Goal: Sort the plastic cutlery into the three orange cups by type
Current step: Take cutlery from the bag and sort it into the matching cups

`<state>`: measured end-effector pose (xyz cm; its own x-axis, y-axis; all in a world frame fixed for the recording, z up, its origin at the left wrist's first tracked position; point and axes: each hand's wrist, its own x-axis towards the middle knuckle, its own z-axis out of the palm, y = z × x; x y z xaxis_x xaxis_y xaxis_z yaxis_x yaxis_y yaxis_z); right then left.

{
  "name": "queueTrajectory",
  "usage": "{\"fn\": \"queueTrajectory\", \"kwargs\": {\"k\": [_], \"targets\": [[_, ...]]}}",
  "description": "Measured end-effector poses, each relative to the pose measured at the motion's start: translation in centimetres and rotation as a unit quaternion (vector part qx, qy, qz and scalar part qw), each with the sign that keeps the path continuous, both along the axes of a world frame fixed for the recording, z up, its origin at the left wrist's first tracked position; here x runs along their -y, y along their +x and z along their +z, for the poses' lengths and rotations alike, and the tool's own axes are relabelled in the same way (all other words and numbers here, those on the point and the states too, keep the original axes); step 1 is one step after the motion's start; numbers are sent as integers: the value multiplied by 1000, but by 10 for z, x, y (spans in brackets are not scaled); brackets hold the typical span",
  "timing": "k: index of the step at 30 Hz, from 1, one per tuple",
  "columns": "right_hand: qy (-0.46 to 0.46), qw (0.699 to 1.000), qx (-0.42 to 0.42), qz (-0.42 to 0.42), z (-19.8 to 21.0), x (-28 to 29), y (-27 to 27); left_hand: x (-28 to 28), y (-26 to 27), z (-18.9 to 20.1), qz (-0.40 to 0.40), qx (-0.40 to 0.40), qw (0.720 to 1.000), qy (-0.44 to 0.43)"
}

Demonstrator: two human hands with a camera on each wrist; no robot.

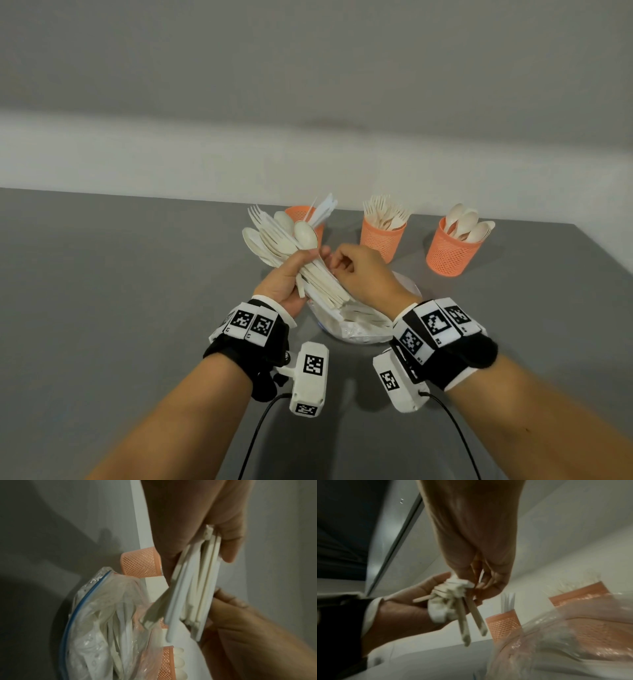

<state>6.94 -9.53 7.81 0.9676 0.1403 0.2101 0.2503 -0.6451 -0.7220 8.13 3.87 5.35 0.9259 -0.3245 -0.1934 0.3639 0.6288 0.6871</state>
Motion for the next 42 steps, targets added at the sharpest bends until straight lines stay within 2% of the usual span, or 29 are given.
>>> {"fn": "queueTrajectory", "kwargs": {"k": [2, 4, 6, 8, 11, 13, 15, 18, 21, 27, 31, 33, 35, 38, 42], "targets": [[4, 998, 57, -3, 3, -4, -6, 1, 1, -3, 13, 10, 1000, 9], [-6, 997, 69, 16, 8, -9, -11, 4, 0, 0, 7, 22, 1000, 10], [-23, 999, 11, 30, 9, -11, -11, 6, -1, 0, 7, 30, 999, 11], [2, 998, -52, 29, 10, -7, -9, 6, -3, 0, 11, 25, 1000, 9], [42, 995, -92, 24, 11, -2, -6, 5, -6, 1, 9, 11, 1000, 13], [23, 997, -76, 9, 11, -2, -7, 5, -6, 2, 17, -4, 1000, 3], [7, 1000, -19, -4, 11, -3, -10, 4, -4, 4, 31, -16, 999, -21], [59, 995, 62, 51, 15, -6, -22, 3, 2, 3, 41, -35, 998, -14], [-13, 989, 82, 126, 8, -7, -25, 3, 4, 4, 36, -53, 998, -6], [-82, 986, 90, 118, 3, -2, -21, 4, 4, 6, 20, -66, 998, -14], [-203, 970, 87, 106, 0, -6, -24, 4, 2, 2, 26, -58, 997, -35], [-235, 964, 81, 94, 1, -8, -27, 3, 2, 2, 29, -47, 997, -48], [-237, 966, 55, 83, 3, -7, -26, 2, 5, -1, 35, -46, 997, -42], [-190, 977, 10, 95, 7, -2, -23, 0, 8, -2, 54, -63, 996, -32], [-240, 965, -7, 102, 11, 1, -25, 1, 7, -1, 63, -51, 996, -47]]}}
